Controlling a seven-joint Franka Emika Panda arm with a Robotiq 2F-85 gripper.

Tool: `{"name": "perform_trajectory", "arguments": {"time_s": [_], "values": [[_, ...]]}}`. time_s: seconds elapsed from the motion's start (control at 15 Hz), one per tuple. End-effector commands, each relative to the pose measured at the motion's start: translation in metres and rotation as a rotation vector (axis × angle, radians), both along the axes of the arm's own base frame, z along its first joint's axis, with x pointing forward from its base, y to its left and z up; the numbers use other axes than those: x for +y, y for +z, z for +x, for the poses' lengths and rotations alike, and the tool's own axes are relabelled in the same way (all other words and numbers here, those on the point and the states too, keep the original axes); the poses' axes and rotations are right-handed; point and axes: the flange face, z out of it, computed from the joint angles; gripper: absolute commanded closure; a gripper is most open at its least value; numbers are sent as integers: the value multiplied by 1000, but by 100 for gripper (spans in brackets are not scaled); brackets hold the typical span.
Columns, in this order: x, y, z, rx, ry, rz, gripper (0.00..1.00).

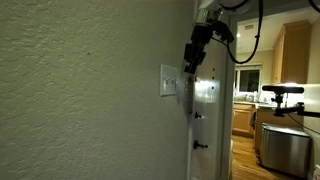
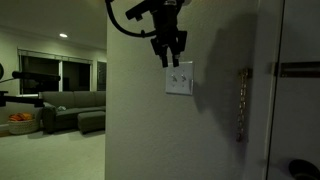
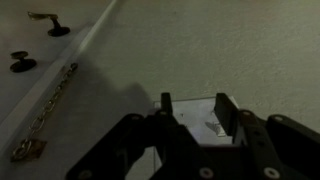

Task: Flick the switch on the right

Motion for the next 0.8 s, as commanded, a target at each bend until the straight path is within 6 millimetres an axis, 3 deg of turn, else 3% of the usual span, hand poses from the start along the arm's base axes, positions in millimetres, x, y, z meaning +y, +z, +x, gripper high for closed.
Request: {"name": "perform_trajectory", "arguments": {"time_s": [0.0, 0.13, 0.27, 0.73], "values": [[-2, -24, -17, 105, 8, 37, 20], [-2, -49, -15, 159, -16, 37, 7], [-1, -73, -16, 212, -19, 54, 0], [3, -139, -41, 314, -117, 29, 0]]}}
